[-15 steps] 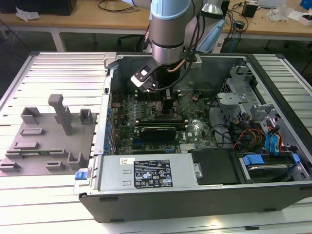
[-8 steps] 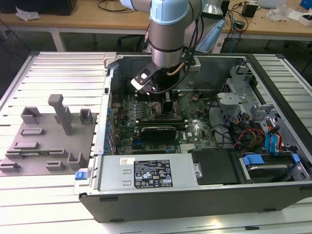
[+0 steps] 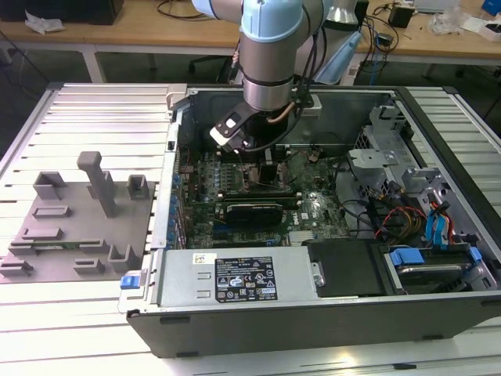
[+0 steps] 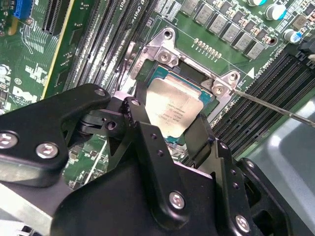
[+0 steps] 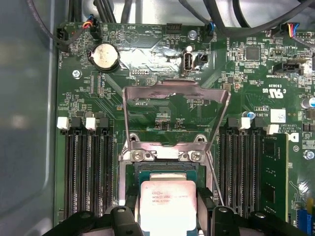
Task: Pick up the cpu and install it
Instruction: 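Place the cpu into insertion slot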
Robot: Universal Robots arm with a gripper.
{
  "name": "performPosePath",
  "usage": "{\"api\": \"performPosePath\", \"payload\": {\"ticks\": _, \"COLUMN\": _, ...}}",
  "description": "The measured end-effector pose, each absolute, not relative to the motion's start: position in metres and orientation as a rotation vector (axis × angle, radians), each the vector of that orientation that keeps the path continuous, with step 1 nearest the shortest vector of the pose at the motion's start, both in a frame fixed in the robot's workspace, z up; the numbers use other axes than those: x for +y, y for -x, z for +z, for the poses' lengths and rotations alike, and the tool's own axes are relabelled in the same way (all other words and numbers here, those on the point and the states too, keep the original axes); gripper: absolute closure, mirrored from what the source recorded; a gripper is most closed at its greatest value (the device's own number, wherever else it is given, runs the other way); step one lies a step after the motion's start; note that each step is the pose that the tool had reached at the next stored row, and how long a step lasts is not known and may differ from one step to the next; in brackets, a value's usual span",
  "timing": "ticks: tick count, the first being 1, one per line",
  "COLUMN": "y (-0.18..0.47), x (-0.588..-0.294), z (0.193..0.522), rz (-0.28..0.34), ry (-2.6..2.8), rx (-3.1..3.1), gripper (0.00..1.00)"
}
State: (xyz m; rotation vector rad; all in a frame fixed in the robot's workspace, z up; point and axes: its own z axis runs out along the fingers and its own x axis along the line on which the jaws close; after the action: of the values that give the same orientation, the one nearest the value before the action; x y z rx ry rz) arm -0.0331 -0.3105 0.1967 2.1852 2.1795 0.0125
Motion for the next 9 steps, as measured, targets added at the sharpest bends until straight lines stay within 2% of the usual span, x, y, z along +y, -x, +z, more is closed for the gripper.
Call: {"api": "performPosePath", "payload": {"ticks": 9, "y": 0.0303, "x": -0.3104, "z": 0.1961, "rz": 0.013, "ry": -2.190, "rx": 2.174, "gripper": 0.45}}
